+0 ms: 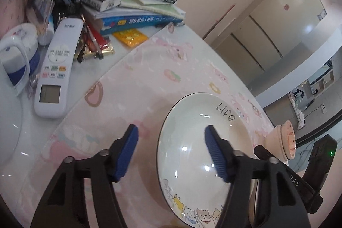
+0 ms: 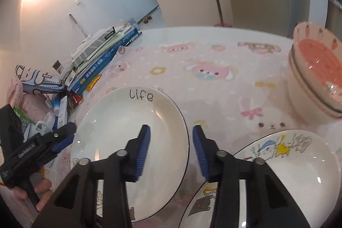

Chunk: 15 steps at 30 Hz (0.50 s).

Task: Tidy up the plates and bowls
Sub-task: 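Grip the white 'life' plate rim with the left tool while the right tool grips it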

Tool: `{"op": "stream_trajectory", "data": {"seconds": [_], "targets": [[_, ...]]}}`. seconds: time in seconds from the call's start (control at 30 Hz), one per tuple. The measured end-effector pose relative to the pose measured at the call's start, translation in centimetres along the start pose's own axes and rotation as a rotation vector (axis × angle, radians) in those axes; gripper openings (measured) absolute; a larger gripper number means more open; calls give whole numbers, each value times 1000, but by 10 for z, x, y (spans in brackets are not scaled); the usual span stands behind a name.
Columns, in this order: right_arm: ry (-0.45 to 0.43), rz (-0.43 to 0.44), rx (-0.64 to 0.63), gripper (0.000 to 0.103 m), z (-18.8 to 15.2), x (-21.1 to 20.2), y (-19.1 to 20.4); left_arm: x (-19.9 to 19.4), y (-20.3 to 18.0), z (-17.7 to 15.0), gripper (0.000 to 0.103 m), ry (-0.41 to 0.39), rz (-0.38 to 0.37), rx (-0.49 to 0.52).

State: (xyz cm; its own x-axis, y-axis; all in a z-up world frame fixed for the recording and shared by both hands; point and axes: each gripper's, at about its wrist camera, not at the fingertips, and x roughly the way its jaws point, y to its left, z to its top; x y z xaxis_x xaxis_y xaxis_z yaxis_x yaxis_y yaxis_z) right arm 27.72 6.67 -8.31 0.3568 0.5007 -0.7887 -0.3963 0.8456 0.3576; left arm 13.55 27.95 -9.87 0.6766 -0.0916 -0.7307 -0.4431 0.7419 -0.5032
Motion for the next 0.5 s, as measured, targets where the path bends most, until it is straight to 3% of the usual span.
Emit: {"op": "stream_trajectory", "data": {"seconds": [0.13, 0.5], "targets": [[15, -8, 6, 35, -2, 5, -3, 2, 1, -1, 36, 6, 17, 5], [44, -32, -15, 21, -4, 16, -4, 19, -2, -7, 22, 85, 27, 33]]}}
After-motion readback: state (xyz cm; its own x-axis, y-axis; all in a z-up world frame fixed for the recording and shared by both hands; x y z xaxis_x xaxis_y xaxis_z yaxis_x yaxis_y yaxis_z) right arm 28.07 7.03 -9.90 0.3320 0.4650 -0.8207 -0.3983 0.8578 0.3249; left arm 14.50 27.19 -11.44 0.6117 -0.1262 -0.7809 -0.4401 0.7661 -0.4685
